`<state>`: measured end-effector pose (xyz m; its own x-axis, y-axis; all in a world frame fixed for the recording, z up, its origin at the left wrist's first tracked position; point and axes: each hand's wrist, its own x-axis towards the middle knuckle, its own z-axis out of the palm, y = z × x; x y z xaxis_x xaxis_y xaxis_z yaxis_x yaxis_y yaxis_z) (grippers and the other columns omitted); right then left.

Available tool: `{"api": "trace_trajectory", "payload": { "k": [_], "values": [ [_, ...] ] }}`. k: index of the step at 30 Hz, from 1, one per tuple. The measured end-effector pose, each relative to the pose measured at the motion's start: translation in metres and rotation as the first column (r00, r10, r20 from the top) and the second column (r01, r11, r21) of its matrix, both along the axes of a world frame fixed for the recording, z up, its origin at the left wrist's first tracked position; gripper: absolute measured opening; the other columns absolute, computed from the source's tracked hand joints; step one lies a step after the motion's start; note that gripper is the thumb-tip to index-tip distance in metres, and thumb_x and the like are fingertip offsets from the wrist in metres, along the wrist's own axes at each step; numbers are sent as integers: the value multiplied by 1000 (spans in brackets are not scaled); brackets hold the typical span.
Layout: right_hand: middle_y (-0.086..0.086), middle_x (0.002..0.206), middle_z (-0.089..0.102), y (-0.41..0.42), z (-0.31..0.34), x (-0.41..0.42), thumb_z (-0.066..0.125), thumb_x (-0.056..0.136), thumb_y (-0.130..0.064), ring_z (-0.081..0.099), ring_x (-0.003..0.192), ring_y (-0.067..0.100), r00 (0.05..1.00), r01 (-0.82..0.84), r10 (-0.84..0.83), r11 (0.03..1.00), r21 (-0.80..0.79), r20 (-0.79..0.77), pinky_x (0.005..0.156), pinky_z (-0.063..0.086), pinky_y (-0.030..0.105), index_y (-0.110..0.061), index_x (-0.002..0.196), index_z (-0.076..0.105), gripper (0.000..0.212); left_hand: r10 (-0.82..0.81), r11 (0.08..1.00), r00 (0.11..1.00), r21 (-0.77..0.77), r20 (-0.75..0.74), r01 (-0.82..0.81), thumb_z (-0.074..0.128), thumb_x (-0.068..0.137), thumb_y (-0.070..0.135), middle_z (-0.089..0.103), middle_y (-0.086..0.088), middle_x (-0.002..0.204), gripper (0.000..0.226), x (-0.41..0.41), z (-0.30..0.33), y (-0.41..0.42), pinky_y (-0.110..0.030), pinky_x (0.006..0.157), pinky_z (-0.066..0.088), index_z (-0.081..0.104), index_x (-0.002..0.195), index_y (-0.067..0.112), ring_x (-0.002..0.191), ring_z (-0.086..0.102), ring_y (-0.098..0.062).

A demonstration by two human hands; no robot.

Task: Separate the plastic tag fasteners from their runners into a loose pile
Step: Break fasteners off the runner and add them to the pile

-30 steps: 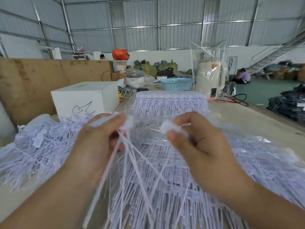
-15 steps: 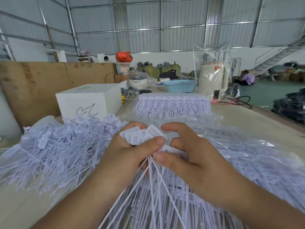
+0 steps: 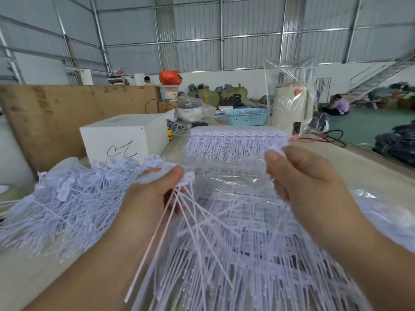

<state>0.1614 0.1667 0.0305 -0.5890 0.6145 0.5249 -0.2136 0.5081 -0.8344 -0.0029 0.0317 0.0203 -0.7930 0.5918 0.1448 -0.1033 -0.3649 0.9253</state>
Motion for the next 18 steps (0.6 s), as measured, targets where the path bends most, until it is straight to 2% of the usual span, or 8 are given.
{"api": "trace_trajectory", "payload": {
  "k": [3,5,6,8,10,12,15,18],
  "values": [
    [-11,56,47,-10,-13,-5,59,87,-55,35,53,23,944,-283,277,959,10,178,47,34,43,-37,100,56,23,-134,991,982,0,-134,135,74,63,24,60,-6,61,29,16,2,2,-20,43,44,64,85,8,48,56,-15],
    [-10,69,62,-17,-19,-12,60,90,-47,47,58,30,906,-386,360,919,84,222,54,41,54,-43,114,49,27,-211,977,957,0,-200,215,81,58,20,67,-12,72,38,28,2,5,-24,46,49,65,90,8,59,64,-21],
    [-6,81,67,-18,-21,-14,60,90,-43,55,66,33,900,-405,371,906,124,226,62,46,56,-41,118,47,31,-216,975,948,-11,-232,220,86,55,14,68,-14,75,38,31,1,5,-26,48,51,66,87,11,62,65,-25],
    [-2,98,69,-19,-22,-15,60,92,-42,66,81,25,904,-399,357,903,163,236,74,51,52,-41,124,44,36,-198,980,930,-49,-311,192,81,62,15,71,-18,80,25,31,2,3,-34,56,52,66,82,12,68,67,-31],
    [-4,104,69,-17,-24,-14,59,90,-45,68,88,21,906,-386,338,907,171,255,78,52,50,-42,128,39,43,-196,981,922,-72,-335,182,76,64,19,72,-22,87,30,28,1,1,-46,66,52,64,88,6,76,68,-42],
    [-6,106,69,-18,-25,-15,59,92,-43,68,89,28,900,-395,340,901,181,271,79,52,55,-41,132,38,45,-232,972,917,-102,-324,210,77,64,16,71,-26,92,38,27,2,0,-56,74,51,61,95,1,85,66,-51],
    [0,99,69,-20,-24,-14,58,93,-45,65,87,36,891,-424,373,888,179,259,75,51,61,-38,126,48,36,-242,970,910,-113,-335,216,82,61,8,70,-27,87,40,23,2,0,-46,69,52,60,93,0,75,67,-40],
    [21,77,55,-13,-19,-11,57,85,-61,53,64,40,908,-342,295,932,119,298,60,44,60,-30,88,63,32,-162,987,942,-61,-295,150,81,56,17,67,-15,72,40,16,2,1,-32,52,53,61,89,7,61,65,-25]
  ]
}}
